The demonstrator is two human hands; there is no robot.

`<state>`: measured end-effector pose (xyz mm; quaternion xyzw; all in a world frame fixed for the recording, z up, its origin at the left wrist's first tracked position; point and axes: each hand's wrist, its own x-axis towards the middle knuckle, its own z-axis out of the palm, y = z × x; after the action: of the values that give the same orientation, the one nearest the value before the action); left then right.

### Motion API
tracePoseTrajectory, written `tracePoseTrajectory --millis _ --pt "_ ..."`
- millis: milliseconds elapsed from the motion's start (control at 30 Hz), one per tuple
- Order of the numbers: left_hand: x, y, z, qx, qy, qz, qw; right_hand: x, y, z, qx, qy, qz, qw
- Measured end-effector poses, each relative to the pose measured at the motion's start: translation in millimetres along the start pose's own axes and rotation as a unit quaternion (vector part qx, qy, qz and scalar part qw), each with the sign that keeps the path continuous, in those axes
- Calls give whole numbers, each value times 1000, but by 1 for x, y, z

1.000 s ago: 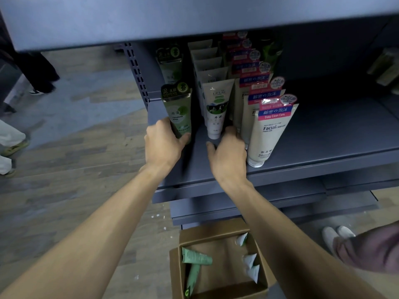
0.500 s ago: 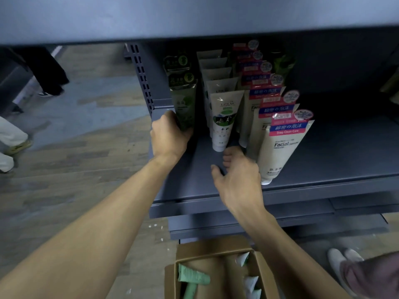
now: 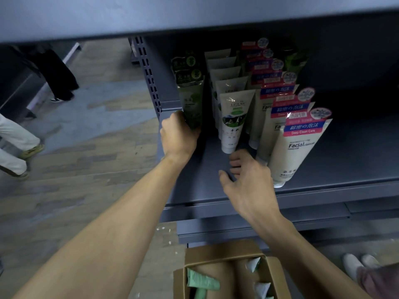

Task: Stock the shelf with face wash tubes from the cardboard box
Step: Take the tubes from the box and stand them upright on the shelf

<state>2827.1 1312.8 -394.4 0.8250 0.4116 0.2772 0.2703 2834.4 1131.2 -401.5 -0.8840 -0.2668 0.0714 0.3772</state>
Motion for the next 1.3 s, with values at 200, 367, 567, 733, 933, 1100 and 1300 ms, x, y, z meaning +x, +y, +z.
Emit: tracePoseTrajectory --millis 200,367,567,733,933,1100,1300 --pt "5 2 0 12 -10 -18 1000 -3 6 -4 10 -8 1 1000" --pt "11 2 2 12 -17 -37 999 -5 9 -7 10 -7 -6 1000" --pt "-7 -7 1 -11 -17 -64 998 -10 11 -12 6 -13 -16 1000" --pt "-49 -13 -21 16 -34 16 999 -15 4 -23 27 -10 -34 999" --pt "-117 1 -57 157 -84 134 975 -28 -3 -52 39 -14 -62 997" --pt "-163 13 -74 177 -90 137 971 -46 -1 -78 30 -43 -82 995" --pt "-203 21 -71 187 -95 123 970 -68 21 -89 30 -66 -87 994"
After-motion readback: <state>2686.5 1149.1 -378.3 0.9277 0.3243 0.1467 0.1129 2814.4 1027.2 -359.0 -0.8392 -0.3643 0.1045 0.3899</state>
